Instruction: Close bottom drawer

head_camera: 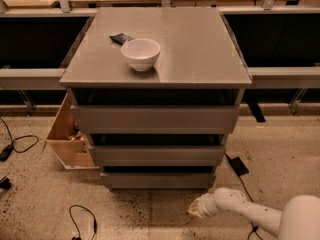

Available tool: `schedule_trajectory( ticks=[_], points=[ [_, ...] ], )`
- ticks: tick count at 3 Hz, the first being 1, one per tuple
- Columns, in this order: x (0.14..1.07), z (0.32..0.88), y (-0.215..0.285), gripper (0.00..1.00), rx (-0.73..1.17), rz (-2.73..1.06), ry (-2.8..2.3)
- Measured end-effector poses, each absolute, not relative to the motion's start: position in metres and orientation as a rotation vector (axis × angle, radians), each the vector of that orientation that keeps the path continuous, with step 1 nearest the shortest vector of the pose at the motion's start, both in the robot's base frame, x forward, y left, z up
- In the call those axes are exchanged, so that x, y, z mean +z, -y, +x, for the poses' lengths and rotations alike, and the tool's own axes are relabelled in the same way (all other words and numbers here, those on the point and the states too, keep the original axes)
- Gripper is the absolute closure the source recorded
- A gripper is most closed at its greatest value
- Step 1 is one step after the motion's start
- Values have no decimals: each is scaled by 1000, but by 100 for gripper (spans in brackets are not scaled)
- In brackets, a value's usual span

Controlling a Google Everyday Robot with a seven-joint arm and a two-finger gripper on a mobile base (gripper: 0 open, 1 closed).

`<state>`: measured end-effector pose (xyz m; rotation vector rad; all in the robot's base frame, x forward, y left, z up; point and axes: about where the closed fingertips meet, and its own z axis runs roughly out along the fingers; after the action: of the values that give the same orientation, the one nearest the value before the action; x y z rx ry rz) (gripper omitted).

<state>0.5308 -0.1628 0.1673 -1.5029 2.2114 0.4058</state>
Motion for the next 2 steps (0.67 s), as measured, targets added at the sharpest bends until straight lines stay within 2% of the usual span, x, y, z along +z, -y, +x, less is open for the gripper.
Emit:
schedule_trajectory(
  ticks=[1, 2],
  points=[
    [218, 513, 212, 100, 187, -1682, -2242],
    [272, 504, 251, 100, -28, -1881, -2226]
  ],
)
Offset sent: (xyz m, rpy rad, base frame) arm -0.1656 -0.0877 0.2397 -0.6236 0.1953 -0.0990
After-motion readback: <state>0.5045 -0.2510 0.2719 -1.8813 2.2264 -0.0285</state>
